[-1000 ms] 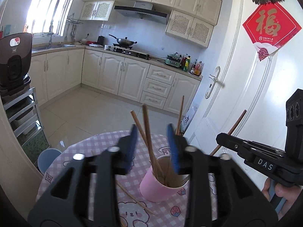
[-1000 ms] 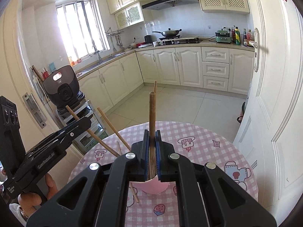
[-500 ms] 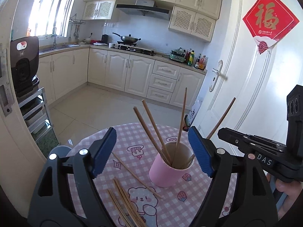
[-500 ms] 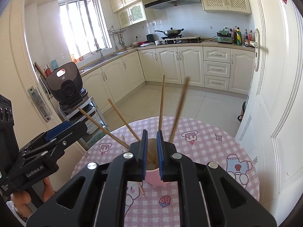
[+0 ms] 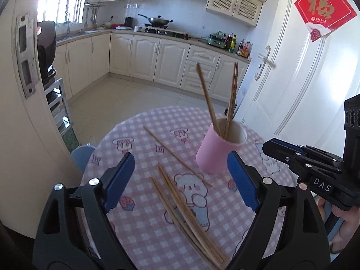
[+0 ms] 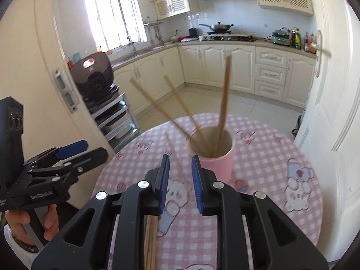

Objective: Organize utensils
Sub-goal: 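Open both tools to drop their chopsticks into the cup, then lower both tools toward the loose chopstick pile beside the cup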

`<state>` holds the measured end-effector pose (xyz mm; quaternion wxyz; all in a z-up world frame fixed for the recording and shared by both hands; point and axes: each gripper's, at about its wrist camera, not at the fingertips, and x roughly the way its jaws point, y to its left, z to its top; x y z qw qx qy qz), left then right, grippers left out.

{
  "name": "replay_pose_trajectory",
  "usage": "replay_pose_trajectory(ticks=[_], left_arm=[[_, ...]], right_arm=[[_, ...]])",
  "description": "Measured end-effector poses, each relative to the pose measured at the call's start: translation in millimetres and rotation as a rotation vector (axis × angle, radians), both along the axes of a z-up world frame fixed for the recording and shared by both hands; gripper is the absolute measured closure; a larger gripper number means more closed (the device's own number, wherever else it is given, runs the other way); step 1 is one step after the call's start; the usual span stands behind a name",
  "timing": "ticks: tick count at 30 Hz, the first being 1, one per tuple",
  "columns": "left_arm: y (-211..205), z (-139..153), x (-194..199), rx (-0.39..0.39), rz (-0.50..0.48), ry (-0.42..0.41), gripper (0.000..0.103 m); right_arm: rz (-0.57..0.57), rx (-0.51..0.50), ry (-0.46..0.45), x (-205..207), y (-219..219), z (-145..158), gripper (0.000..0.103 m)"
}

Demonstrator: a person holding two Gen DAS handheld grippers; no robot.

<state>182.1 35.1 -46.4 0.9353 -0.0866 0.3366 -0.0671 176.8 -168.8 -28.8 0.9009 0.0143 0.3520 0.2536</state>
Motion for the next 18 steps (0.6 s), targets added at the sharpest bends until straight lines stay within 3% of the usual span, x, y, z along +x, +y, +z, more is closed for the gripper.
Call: replay_pose_trajectory(ticks=[9,13,18], left_arm=[[23,-67,0,0.000,0.022,0.224,0.021],[24,-94,8,-0.058,-0.001,0.328,0.047],[18,-118,17,-0.060,0.002,0.409,0.053]], right_arm=[[0.077,-0.041,0.135,-6,34,-57,0.084],[0.103,-0.065,0.193,-5,46,-80,0.084],[0.139,-0.105,0.253,-5,57,-102,0.084]])
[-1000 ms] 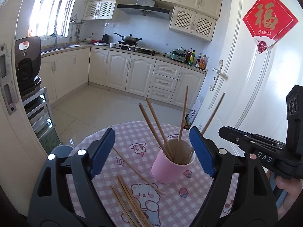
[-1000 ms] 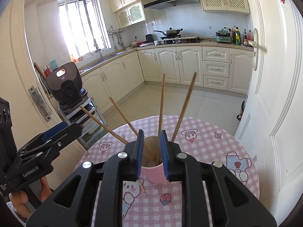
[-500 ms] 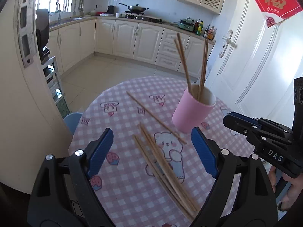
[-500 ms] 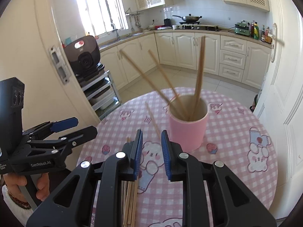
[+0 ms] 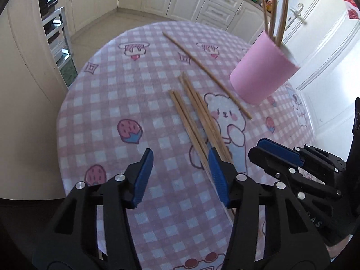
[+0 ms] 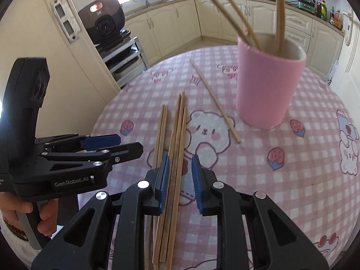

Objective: Organize utensils
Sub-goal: 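Lower both tools toward the loose chopstick pile beside the cup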

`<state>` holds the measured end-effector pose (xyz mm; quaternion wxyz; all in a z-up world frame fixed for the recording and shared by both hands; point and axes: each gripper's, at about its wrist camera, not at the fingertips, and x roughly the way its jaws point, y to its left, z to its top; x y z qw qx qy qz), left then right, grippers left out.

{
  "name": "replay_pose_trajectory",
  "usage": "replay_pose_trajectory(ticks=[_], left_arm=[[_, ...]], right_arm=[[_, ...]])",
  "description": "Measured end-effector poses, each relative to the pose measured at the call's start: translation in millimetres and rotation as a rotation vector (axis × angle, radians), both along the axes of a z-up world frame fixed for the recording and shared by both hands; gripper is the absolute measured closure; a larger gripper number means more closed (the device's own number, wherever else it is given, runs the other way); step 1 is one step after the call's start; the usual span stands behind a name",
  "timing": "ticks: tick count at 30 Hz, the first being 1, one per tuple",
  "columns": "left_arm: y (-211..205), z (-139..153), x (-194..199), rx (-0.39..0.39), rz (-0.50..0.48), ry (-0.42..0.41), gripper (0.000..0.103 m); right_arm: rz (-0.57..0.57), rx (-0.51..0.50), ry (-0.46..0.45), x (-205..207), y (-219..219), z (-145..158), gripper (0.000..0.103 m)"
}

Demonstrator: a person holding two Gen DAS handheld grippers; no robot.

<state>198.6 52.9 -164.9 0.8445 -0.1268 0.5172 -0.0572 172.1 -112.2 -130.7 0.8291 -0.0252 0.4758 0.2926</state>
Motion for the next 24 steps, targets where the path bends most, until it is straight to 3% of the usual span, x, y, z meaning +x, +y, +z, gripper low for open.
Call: replay_pose_trajectory(ticks=[9,17,24], left_arm=[[-4,-9,12,0.015,0.022,0.026,0.053],[-21,-10,21,0.136,0.005,0.022,0.053],[-28,-11,28,0.186,0.009,0.036,0.048]], right_arm=[[0.003,0.004,0.033,6,-1,-13,0.084],[-0.002,0.030,0.030,7,-6,-12,0.081],[-0.008,0.032,0.022,6,-11,-12,0.080]])
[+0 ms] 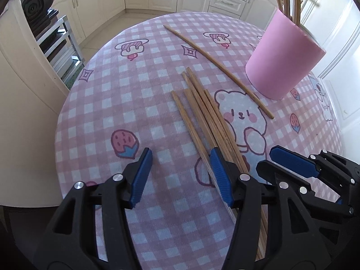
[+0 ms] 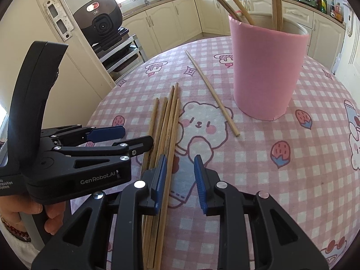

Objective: Organize utensils
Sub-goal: 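Lower both tools toward the loose chopstick pile beside the cup, then close the left tool on one chopstick while the right tool closes on another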

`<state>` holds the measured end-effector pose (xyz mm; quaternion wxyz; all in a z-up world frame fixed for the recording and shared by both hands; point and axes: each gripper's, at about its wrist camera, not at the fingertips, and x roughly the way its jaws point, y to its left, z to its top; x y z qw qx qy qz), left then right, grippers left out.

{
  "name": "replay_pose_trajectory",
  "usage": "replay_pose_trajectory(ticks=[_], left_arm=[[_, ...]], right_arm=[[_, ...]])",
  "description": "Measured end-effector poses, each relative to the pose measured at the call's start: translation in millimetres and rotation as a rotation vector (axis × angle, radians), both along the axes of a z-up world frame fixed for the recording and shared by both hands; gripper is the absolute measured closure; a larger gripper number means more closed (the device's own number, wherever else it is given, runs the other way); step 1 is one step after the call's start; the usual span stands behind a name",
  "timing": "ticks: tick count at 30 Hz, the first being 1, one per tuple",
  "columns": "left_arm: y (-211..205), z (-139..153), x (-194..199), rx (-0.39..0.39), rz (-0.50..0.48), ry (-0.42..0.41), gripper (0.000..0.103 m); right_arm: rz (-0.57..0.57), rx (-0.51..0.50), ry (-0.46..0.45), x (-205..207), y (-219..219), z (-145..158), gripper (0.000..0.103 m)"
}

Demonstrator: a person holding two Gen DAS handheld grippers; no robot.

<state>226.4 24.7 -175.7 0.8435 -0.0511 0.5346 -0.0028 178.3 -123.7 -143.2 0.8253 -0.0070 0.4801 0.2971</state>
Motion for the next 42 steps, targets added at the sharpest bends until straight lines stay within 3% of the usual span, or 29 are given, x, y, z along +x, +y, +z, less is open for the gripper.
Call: replay_pose_trajectory(ticks=[8,10,16,21,27,42], left_arm=[[-6,-1,2,0.045,-0.026,0.008,0.050],[-11,-2,4,0.091,-0.035,-0.007,0.058],[-3,0,5,0.069,-0.083,-0.017,0.084],[14,0,2,0.025,-0.121,-0.017,0.092],[26,-1,1,-0.039,-0.116,-0.023,0.092],[31,-2,0,-0.090,-0.109,-0.029,0.092]], right_arm=[[0.005,0.008,0.000,-4,-8,0,0.077],[-0.003,0.005,0.000,-3,-11,-1,0.077],[-0.007,0.003,0.003,-1,-10,-1,0.077],[0.021,-0.031,-0.012,1,4,-1,0.077],[0.042,-0.100,-0.029,9,25,-6,0.077],[0.031,-0.206,-0.041,35,47,-10,0.078]])
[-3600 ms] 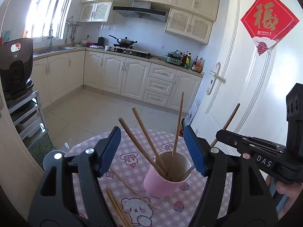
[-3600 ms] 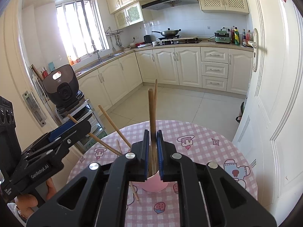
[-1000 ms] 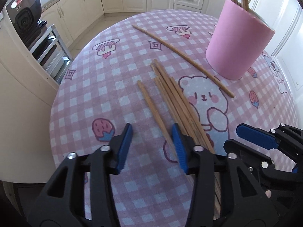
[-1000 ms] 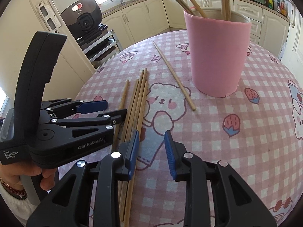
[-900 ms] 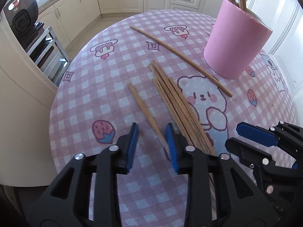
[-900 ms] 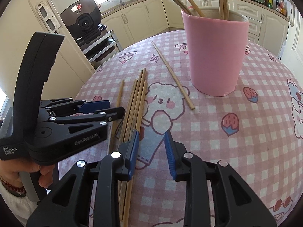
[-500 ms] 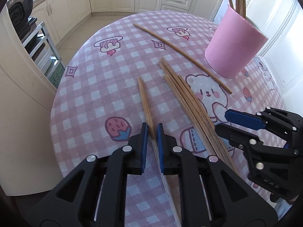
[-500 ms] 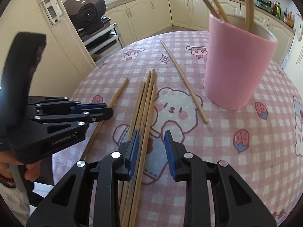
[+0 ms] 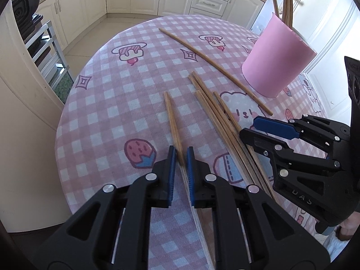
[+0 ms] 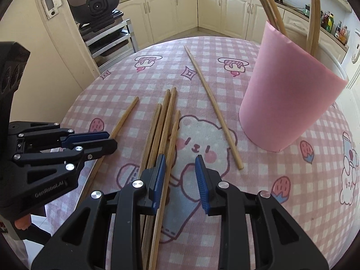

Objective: Organize utensils
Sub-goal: 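Close the left tool on one chopstick while the right tool closes on another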

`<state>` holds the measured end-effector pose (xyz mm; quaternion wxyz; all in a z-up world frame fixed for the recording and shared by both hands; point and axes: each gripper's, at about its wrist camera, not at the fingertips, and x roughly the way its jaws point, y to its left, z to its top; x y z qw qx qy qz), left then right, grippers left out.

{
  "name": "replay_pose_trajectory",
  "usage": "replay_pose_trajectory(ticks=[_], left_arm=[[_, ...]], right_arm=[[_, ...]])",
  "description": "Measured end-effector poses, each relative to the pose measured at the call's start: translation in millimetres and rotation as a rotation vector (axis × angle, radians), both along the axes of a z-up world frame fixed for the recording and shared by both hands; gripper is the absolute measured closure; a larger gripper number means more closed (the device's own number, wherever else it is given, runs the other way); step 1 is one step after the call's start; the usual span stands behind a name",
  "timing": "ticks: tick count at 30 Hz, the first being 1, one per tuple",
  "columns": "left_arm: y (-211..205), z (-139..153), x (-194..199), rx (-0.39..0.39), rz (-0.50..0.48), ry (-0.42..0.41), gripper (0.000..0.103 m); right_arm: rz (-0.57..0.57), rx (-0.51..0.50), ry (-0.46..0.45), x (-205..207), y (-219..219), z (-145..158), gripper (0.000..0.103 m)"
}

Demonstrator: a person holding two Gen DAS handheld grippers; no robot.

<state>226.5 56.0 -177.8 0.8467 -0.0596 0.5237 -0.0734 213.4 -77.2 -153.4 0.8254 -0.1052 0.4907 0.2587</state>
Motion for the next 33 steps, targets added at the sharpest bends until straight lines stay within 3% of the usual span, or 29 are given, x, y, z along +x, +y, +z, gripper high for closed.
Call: replay_pose_trajectory(ticks=[3,8,15,23,33], left_arm=[[1,0,3,-0.005,0.006,0.004,0.092],[0,-1,5,-0.001,0.008,-0.003,0.092],[0,-2,6,-0.011,0.025,-0.028,0.092],[-1,-3,-4,0.004,0.020,-0.088,0.092],[8,-5,-10,-0.055,0.026,-0.118,0.092]], right_arm=[[0.015,-0.026,0.038,6,6,-3,0.078],[0.039,-0.111,0.008,9,22,-3,0.081],[0.059,-0.128,-0.027,8,33,-4,0.095],[0.052,-0.127,-0.059,2,35,-6,0.095],[0.039,-0.135,-0.071,-1,32,-3,0.095]])
